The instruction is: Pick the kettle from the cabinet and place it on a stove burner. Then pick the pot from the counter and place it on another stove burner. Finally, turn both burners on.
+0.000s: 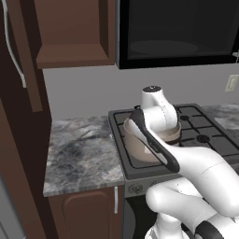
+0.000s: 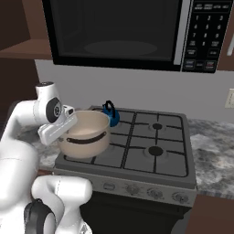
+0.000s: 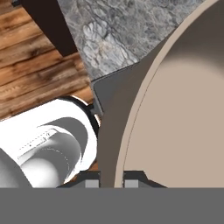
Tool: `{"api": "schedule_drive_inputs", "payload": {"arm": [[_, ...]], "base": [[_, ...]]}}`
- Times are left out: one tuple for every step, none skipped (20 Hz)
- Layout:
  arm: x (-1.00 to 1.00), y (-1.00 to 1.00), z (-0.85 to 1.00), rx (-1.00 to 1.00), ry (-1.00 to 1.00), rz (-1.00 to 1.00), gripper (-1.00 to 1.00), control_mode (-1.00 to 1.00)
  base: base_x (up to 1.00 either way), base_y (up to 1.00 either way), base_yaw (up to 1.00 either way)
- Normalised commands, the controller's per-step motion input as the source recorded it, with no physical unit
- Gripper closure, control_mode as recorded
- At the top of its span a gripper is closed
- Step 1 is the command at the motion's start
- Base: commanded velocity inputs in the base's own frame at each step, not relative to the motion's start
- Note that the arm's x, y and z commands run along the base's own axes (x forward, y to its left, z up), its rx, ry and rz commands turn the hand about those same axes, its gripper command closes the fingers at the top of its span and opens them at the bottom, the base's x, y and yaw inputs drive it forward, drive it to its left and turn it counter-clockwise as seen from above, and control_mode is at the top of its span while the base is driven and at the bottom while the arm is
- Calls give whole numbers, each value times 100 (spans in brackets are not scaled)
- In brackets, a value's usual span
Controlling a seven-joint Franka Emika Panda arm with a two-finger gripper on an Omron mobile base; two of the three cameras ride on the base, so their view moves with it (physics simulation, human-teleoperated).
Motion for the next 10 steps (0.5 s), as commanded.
{"api": "schedule_drive_inputs", "payload": {"arm": [[9,-5,0,0,-1,-5,100,-100],[10,-6,0,0,0,-4,100,-100],[9,-10,0,0,0,-3,100,-100],[13,-10,0,0,0,-3,100,-100],[11,-9,0,0,0,-2,100,-100],[13,-17,0,0,0,-1,100,-100],[15,-16,0,0,0,-1,100,-100],[21,-18,0,0,0,0,100,-100],[21,-16,0,0,0,0,100,-100],[24,-22,0,0,0,0,100,-100]], "base": [[0,0,0],[0,0,0],[0,0,0],[0,0,0],[0,0,0],[0,0,0],[0,0,0],[0,0,0],[0,0,0],[0,0,0]]}}
